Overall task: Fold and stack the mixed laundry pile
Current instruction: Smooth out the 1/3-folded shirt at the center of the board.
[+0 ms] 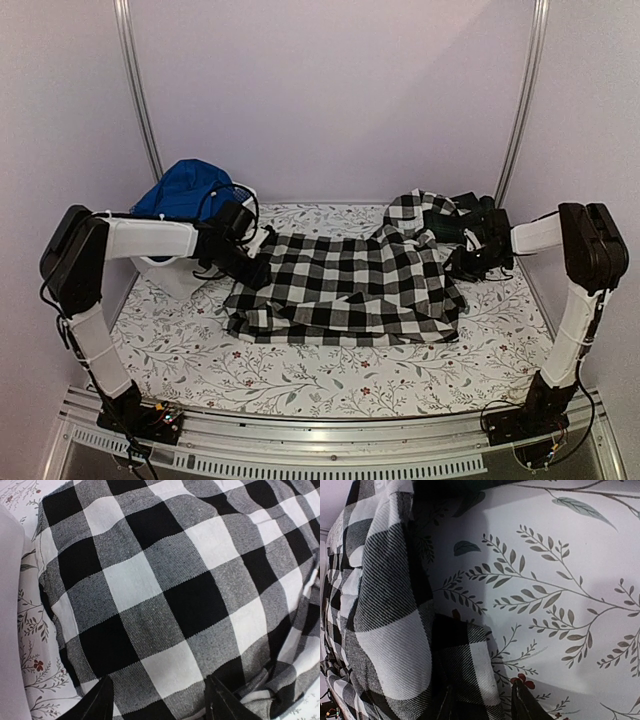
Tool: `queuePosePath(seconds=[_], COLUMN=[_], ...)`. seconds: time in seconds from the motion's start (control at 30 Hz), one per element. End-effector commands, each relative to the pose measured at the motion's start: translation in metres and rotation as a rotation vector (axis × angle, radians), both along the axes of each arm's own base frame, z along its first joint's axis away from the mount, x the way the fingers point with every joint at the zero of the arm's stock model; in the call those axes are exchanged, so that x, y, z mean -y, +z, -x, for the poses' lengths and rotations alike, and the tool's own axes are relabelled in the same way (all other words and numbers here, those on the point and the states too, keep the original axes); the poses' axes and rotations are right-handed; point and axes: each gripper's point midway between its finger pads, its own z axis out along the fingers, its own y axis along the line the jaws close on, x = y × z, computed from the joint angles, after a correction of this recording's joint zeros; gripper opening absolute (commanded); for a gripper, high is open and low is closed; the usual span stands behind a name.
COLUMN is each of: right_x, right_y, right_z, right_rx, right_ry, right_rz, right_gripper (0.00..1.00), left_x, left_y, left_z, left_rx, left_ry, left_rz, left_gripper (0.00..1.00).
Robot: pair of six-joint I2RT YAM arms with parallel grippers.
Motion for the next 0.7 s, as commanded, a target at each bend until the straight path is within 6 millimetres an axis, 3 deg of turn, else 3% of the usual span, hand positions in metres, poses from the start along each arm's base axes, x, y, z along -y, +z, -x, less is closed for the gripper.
queuePosePath(seconds=[0.0, 0.13, 0.27, 0.3, 0.43, 0.67], right_x=[-0.009, -0.017, -0.019, -0.016, 0.0, 0.043], right_y=[-0.005, -0.008, -0.014, -0.012, -0.008, 0.016], right_z=[-0.007, -0.003, 0.014, 0.017, 0.037, 0.062], right_rx=[-0.005, -0.016, -0.057, -0.056, -0.059, -0.004], right_ry=[0.053, 0.08, 0.081, 0.072, -0.014, -0.251], right_rz=[-0.039, -0.077, -0.088, -0.082, -0.028, 0.085], right_gripper=[0.38, 0.32, 0.12, 0.02, 0.0, 0.0], left_x=[-0.003, -0.003, -0.005, -0.006, -0.016, -0.038], left_y=[-0.003, -0.016, -0.03, -0.033, -0.047, -0.069], left_z=[-0.015, -0.021, -0.022, -0.022, -0.016, 0.006], left_rx=[0.008, -0.011, -0.047, -0.056, -0.105, -0.203], left_ry=[0.019, 0.024, 0.036, 0.041, 0.076, 0.118], left_rz=[-0.018, -0.041, -0.055, -0.058, -0.072, -0.143], left_gripper=[0.62, 0.63, 0.62, 0.62, 0.59, 0.51])
